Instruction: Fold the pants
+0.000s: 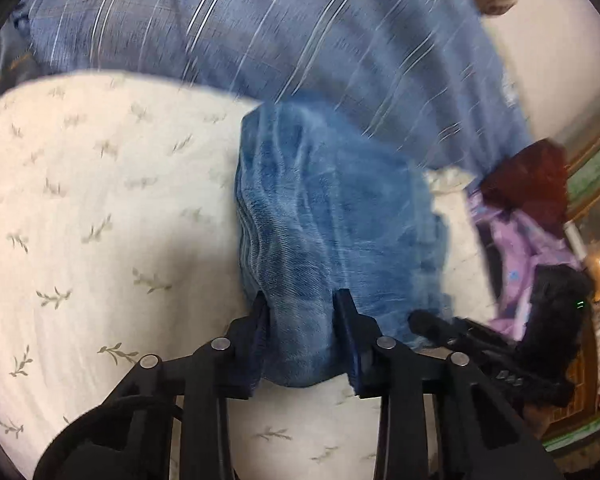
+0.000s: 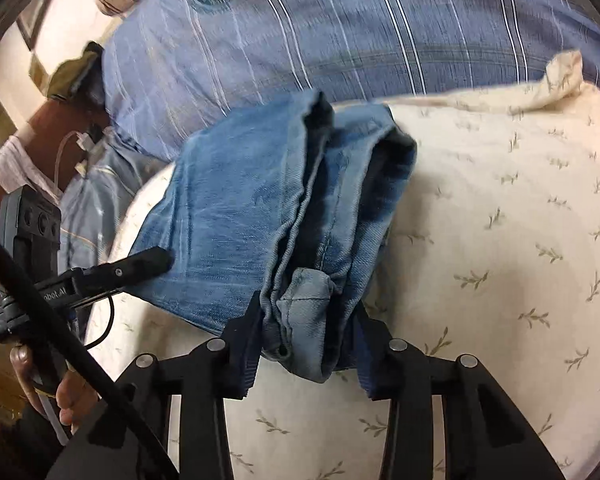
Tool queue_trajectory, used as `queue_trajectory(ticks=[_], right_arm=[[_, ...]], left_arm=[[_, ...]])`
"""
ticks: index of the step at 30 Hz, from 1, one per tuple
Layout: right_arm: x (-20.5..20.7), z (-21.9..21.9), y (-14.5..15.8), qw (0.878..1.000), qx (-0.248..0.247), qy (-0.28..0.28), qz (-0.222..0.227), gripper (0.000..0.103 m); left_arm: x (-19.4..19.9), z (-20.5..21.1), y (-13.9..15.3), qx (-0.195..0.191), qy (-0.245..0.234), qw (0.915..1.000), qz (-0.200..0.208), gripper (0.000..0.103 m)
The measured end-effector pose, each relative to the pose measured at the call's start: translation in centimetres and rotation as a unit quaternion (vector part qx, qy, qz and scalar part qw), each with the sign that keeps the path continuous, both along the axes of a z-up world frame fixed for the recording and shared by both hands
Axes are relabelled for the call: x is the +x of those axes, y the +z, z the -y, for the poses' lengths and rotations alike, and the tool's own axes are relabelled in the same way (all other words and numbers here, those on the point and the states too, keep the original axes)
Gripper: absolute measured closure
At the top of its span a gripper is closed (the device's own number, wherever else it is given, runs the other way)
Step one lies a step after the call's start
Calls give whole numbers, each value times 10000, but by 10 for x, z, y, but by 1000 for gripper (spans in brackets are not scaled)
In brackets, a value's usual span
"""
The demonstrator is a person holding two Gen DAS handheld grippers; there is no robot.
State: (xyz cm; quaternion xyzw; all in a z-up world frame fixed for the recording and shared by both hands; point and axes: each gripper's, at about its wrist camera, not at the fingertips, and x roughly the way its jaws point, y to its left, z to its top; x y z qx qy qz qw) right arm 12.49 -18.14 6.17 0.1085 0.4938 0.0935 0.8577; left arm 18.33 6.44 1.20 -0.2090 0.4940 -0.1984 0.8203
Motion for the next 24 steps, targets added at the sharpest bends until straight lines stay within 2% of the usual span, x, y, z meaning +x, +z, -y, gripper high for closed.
queue_trajectory(ticks=[2,5,7,10,12,16,19,21,22,23,24], right_arm=[[2,6,-6,9997,231,-5,-76,53],[3,13,-3,9991,421,-59,40,30],[-3,14,2,9988,441,-40,202,30],[-26,11,17,9975,416,12,574,29],[-48,5,24,9965,10,-33,832,24],[-73,-12,7,9966,-488,-102,655,23],[-70,-28,0,9923,-1034,23,682,32],[-61,-31,-2,9887,-1303,-70,743,35],[-56,-32,-5,9867,-1454,-123,712,45],[-51,-32,-9,9836,-1643,-207,709,64],[-47,-31,-11,9825,-1696,-279,718,70]], left_arm=[[2,-8,-1,-157,92,9998,-34,62],[1,-10,4,30,99,9998,187,56],[-7,-9,6,218,15,9991,363,54],[-35,-22,23,461,163,9967,654,54],[-63,-34,29,500,371,9942,872,42],[-93,-32,17,729,375,9941,710,42],[-85,-17,10,1018,300,9921,667,44],[-76,-4,7,1084,308,9913,677,50],[-70,3,4,1139,320,9906,692,53],[-66,8,2,1202,341,9897,705,63],[-64,12,0,1226,381,9892,712,72]])
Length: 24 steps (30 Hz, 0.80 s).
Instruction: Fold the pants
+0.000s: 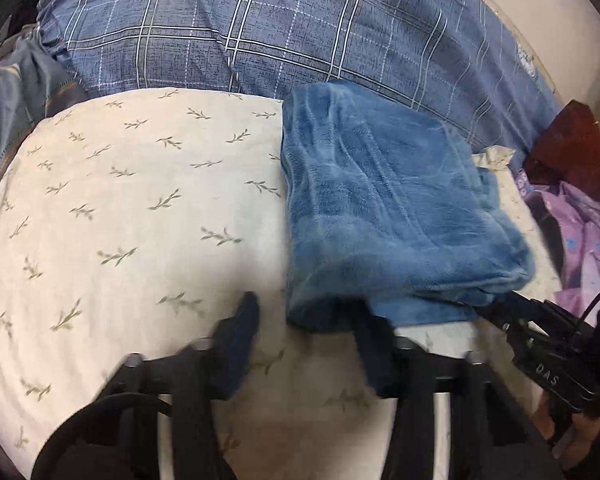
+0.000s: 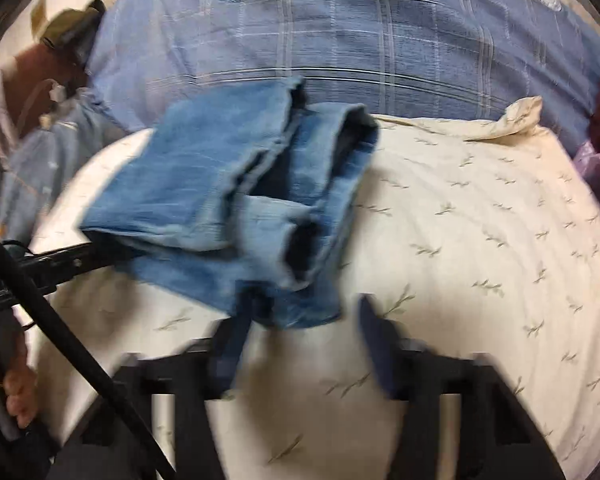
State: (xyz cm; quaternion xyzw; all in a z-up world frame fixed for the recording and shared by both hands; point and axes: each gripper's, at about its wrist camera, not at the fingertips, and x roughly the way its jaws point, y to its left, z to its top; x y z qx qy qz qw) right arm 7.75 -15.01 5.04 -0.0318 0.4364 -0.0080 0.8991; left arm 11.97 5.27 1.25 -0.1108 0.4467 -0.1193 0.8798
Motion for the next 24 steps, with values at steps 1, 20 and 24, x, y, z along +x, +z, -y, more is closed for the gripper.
queue_trajectory(ticks=[1,20,24], right_arm=[[3,1,1,10000,92,1,0,74],[5,-10,-1,9988,-462,-114,149,87],[3,1,5,9996,-99,-188,177,88]], left_arm=[[2,3,0,-33,1,10000,-12,75],[10,42,-10,700,52,9975,45,98],[-1,59,-5,1309,-148,9909,269,100]])
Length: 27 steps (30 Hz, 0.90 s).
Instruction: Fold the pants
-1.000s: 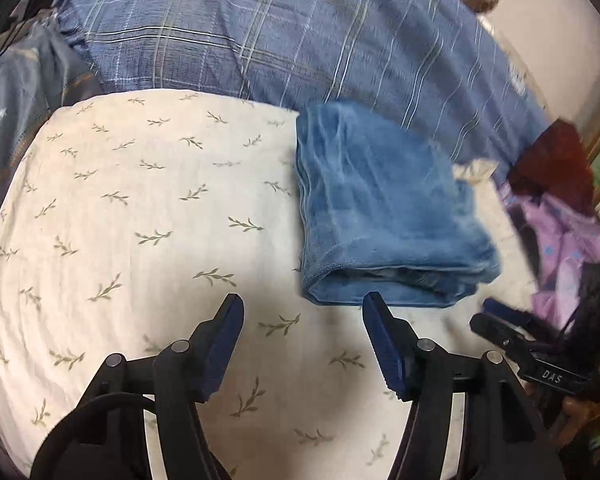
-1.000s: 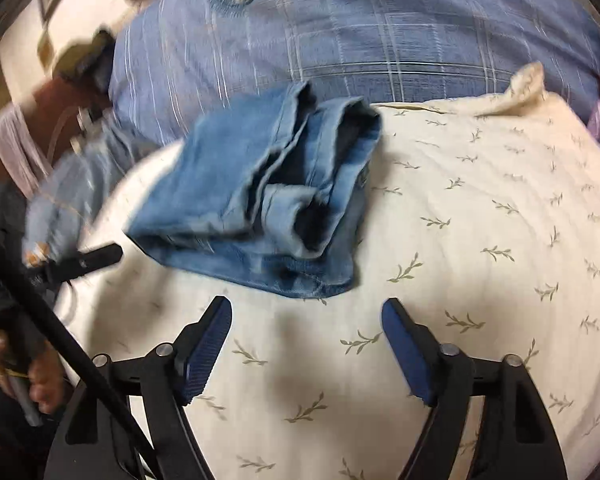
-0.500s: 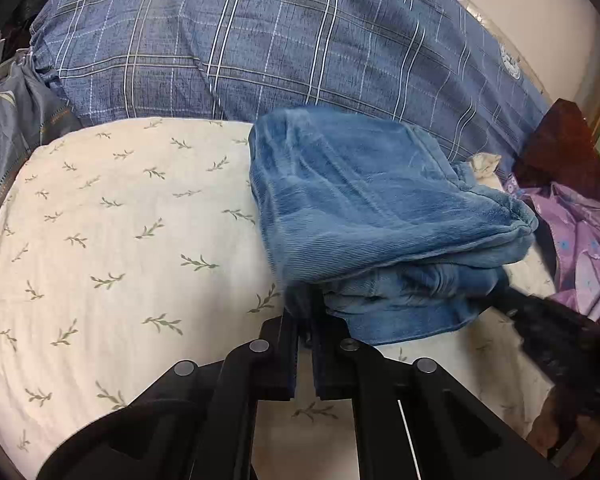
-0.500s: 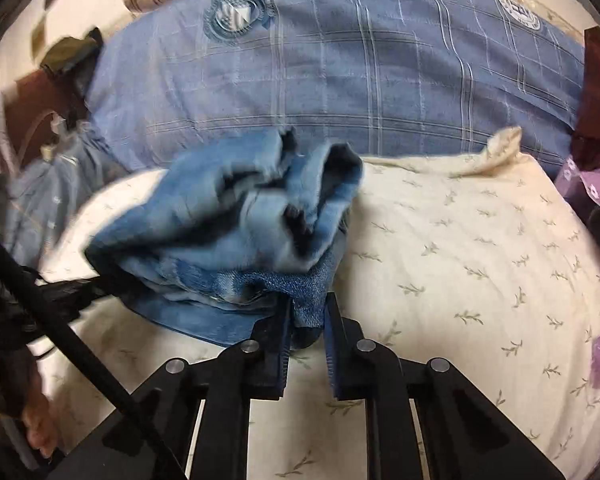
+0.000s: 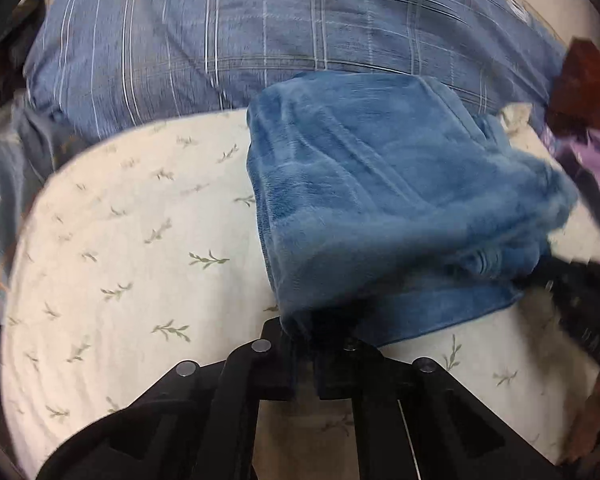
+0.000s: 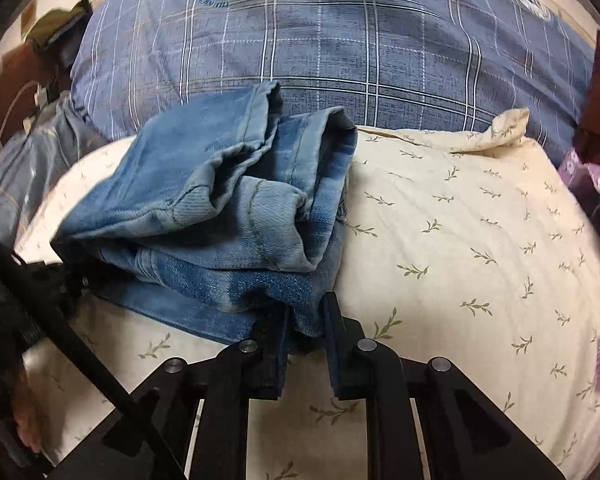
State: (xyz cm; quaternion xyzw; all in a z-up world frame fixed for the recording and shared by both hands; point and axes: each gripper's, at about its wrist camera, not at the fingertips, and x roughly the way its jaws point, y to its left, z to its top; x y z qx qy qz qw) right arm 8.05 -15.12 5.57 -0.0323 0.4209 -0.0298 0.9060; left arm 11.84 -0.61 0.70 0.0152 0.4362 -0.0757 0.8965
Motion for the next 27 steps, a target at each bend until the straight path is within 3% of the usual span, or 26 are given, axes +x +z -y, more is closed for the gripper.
queue_trajectory(ticks=[3,6,9,11,13,15,17,20,23,25,27], right_arm=[[-5,11,12,9993,370,-62,96,90],[-28,16,29,9975,673,-99,172,90],[-41,17,14,9964,819,-211,-24,89],[-36,21,-3,9948,962,-281,-185,82],[-36,25,-1,9932,1115,-271,-188,81],[-46,29,9,9907,1344,-232,17,78],[-55,30,13,9902,1370,-270,96,66],[-62,29,11,9900,1387,-256,52,62],[-61,18,7,9949,988,-182,-19,62],[-59,13,5,9974,690,-209,41,63],[-57,9,5,9976,685,-77,61,81]], left_arm=[[-21,0,19,50,73,10000,10,100],[-52,-3,33,-242,166,9995,-120,100],[-63,0,12,-237,209,9991,-294,99],[-63,0,-6,-309,179,9991,-220,97],[-71,-5,2,-495,200,9986,-67,94],[-81,-9,14,-434,185,9987,201,76],[-95,-9,22,-266,258,9978,543,53],[-99,-7,22,-218,123,9985,492,53],[-97,4,21,93,13,9983,575,54],[-91,10,19,199,-59,9977,647,65],[-92,12,19,179,-70,9964,824,82]])
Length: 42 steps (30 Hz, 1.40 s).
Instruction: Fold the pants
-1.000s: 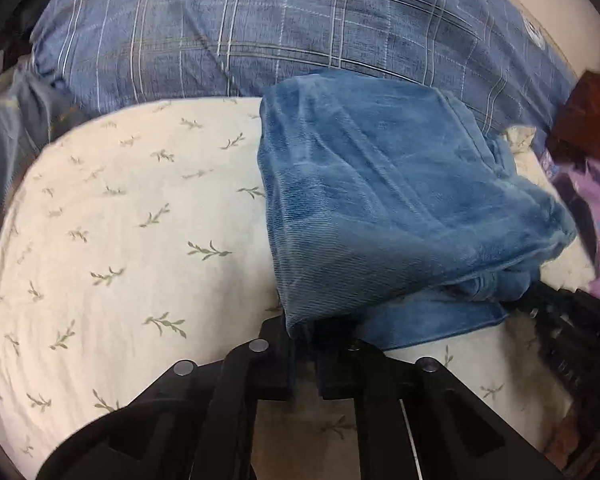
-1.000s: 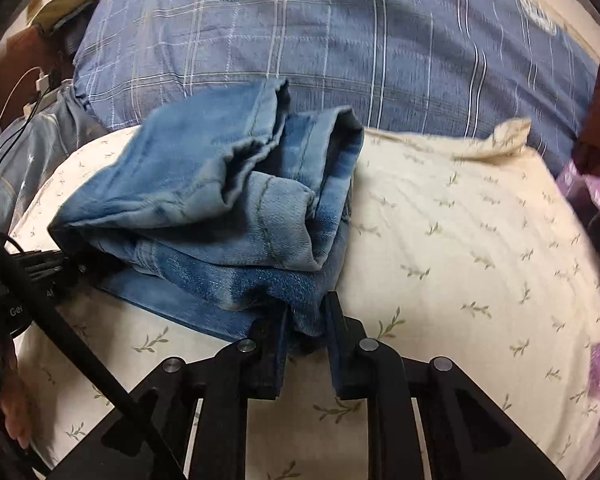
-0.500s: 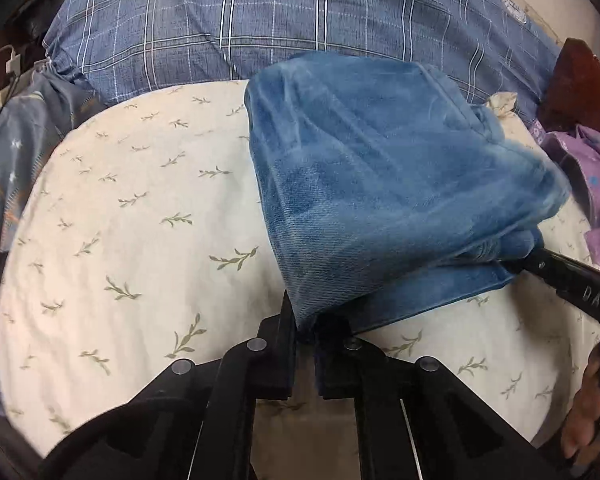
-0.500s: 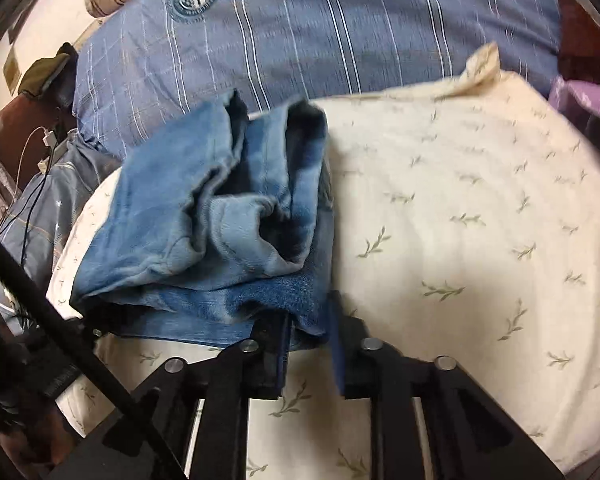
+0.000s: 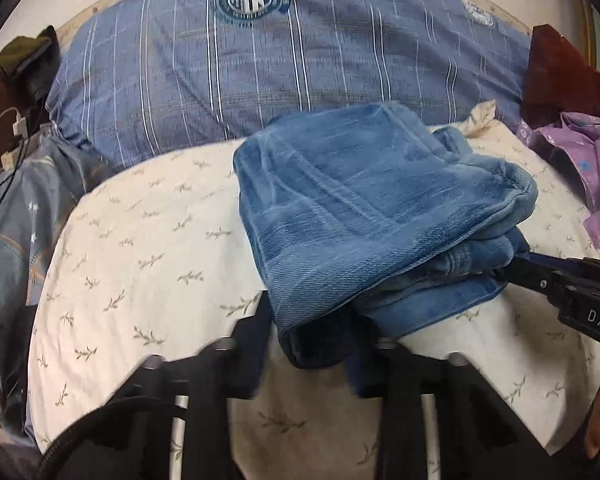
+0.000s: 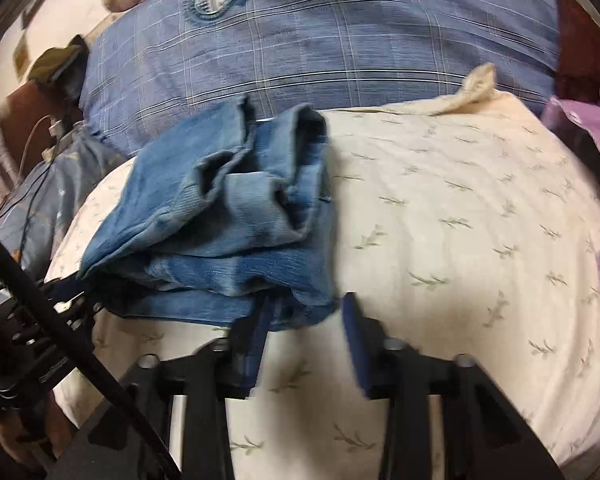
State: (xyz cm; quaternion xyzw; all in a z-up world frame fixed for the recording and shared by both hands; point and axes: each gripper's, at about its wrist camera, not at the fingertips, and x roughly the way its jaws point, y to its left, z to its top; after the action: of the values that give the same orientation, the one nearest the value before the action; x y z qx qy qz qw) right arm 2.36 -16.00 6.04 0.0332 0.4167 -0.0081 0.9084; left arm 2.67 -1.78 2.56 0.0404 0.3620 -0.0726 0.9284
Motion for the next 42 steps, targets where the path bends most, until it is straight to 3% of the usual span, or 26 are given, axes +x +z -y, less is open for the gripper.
queue_trajectory(ticks=[1,3,5,9,12,15,20,23,30,31,33,37,39,42], right_arm=[[-2,-3,4,9997,-191,-39,134,87],[-5,-8,10,9984,-463,-8,318,88],[-2,-6,6,9988,-446,-70,209,89],[-3,-5,3,9989,-430,-108,133,88],[-5,-6,3,9992,-353,-133,111,84],[-7,-2,2,9996,-191,-196,93,80],[-9,0,3,9996,-106,-226,115,57],[-8,-2,1,9995,-200,-214,82,56],[-2,-2,-6,9993,-249,-256,-97,56],[0,-2,-8,9994,-161,-244,-171,58],[3,-2,-12,9992,-12,-208,-347,77],[15,0,-17,9949,326,-242,-927,101],[19,-4,-16,9925,226,-263,-1174,102],[23,-10,-15,9902,167,-248,-1364,103]], left_arm=[[-3,0,1,-72,-40,9999,57,89],[0,-3,0,-83,32,9999,117,95],[0,-7,-4,-192,48,9998,15,94],[-3,-8,-5,-268,67,9996,-27,88],[-6,-6,-4,-220,-70,9997,-79,65],[-11,-4,-1,-252,-188,9995,-50,62],[-10,-3,-1,-161,-187,9996,-146,59],[-6,-3,-2,-121,-104,9998,-136,59],[13,-6,-7,-437,-34,9982,-400,60],[15,-6,-8,-484,-20,9979,-441,65],[22,-7,-9,-492,86,9972,-550,68],[36,-8,-8,-467,190,9947,-894,78],[42,-6,-6,-331,156,9935,-1075,81],[51,-9,-4,-442,169,9908,-1270,81]])
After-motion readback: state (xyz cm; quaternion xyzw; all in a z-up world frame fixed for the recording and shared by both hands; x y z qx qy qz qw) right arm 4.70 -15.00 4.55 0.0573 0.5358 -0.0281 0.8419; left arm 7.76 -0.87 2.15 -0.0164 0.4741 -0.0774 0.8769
